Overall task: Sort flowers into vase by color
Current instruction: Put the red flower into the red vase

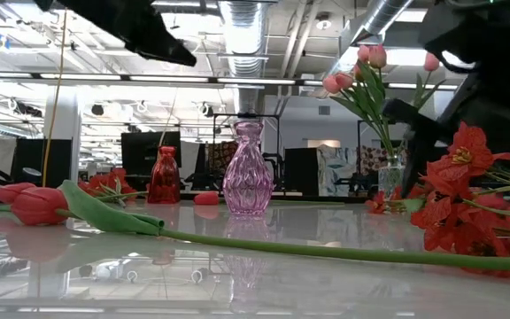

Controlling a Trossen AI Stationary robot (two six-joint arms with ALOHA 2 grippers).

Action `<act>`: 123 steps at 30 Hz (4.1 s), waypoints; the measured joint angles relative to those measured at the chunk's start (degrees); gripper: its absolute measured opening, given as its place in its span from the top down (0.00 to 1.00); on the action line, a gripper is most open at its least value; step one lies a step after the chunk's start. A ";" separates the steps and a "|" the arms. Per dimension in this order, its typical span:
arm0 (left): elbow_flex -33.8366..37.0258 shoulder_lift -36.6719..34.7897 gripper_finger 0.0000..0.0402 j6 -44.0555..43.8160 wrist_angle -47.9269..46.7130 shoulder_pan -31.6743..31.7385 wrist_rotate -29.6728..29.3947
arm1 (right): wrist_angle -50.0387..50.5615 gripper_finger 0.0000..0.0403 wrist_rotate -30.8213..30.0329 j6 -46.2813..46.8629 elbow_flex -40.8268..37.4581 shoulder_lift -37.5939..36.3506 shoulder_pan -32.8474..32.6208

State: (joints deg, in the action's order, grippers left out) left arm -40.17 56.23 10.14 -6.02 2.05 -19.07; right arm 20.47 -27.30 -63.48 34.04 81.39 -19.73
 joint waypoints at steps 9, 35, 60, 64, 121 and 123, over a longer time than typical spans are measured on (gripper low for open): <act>2.19 -6.99 0.69 -1.78 0.01 0.11 2.44 | 0.39 0.96 4.20 13.77 7.29 -7.48 3.48; 2.17 -3.59 0.69 0.69 -2.28 0.13 3.36 | 13.21 0.50 5.08 4.65 9.77 5.68 9.14; 2.17 -3.63 0.69 0.58 1.55 2.55 5.74 | 4.13 0.91 7.28 5.97 9.71 -2.70 10.83; 2.17 -3.61 0.69 0.48 3.55 2.58 9.33 | -0.24 0.93 15.66 12.25 9.73 -11.52 12.62; -18.20 29.13 0.72 -4.82 24.62 4.36 30.49 | -53.48 0.91 39.29 53.86 9.79 -8.96 24.76; -18.20 29.13 0.76 -4.83 24.82 4.43 30.78 | -53.50 0.91 39.29 53.86 9.79 -8.96 24.76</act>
State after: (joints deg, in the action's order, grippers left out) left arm -58.37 85.36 5.32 18.81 6.48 11.70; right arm -33.04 11.99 -9.63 43.83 72.42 5.04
